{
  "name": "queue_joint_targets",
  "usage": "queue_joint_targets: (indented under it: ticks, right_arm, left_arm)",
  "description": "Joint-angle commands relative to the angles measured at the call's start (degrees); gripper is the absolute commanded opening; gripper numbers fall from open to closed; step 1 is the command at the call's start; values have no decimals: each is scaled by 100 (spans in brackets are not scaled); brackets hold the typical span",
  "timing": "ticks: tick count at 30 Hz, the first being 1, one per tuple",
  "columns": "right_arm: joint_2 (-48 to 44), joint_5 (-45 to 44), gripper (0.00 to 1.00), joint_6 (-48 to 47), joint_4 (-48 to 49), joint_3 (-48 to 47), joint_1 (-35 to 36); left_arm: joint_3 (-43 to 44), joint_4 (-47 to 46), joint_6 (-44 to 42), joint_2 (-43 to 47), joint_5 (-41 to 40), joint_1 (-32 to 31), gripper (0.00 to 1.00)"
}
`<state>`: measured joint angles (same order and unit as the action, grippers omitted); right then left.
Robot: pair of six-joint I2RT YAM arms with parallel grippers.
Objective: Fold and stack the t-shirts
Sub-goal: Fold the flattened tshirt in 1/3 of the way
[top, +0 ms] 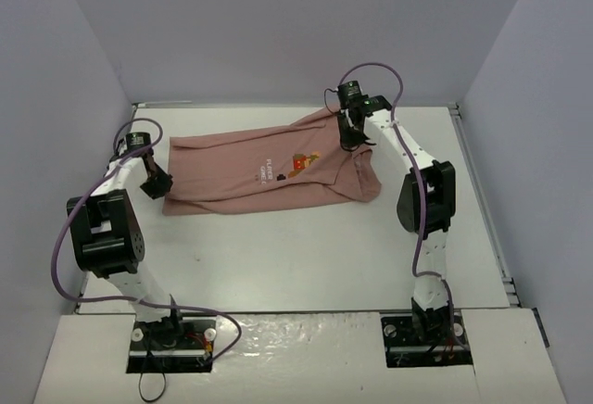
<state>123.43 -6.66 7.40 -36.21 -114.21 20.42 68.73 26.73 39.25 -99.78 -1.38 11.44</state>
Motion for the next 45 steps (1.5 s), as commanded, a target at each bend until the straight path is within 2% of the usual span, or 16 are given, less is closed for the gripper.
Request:
queue_joint_targets:
  ticks: [1, 3, 5, 6, 7, 15, 20, 23, 31, 45]
  right_arm:
    - [78, 367, 2, 82, 65, -606, -265]
    - [60, 478, 16, 115, 70, -724, -373]
    - [-72, 534, 36, 31, 66, -697, -397]
    - [-183, 539, 43, -18, 66, -640, -407]
    - [-277, 548, 45, -77, 76, -561, -407]
    - [-1458, 975, 45, -463, 218, 1198, -451]
    - [-2449, 1497, 45, -604, 832, 2845, -451]
    - [-2769, 1622, 45, -677, 955, 3334, -443]
    - [-2948, 1751, 45, -841, 1125, 3839, -451]
    - [-2273, 1987, 44, -499, 1257, 3807, -442]
  left_arm:
    - [487, -130, -113, 209, 64, 11, 29]
    - [607, -43, -195, 322, 85, -10, 39]
    - [616, -2, -283, 482, 89, -6, 56]
    - [590, 22, -334, 603, 92, -4, 59]
    - [550, 56, -364, 776, 87, -9, 62]
    - [-649, 78, -594, 1700, 77, -19, 64]
    - [-1171, -169, -840, 1508, 332, -3, 64]
    - [-1165, -241, -925, 1215, 452, 15, 64]
    - [-1155, -186, -924, 768, 525, 29, 58]
    - [-1285, -278, -848, 766, 612, 33, 43]
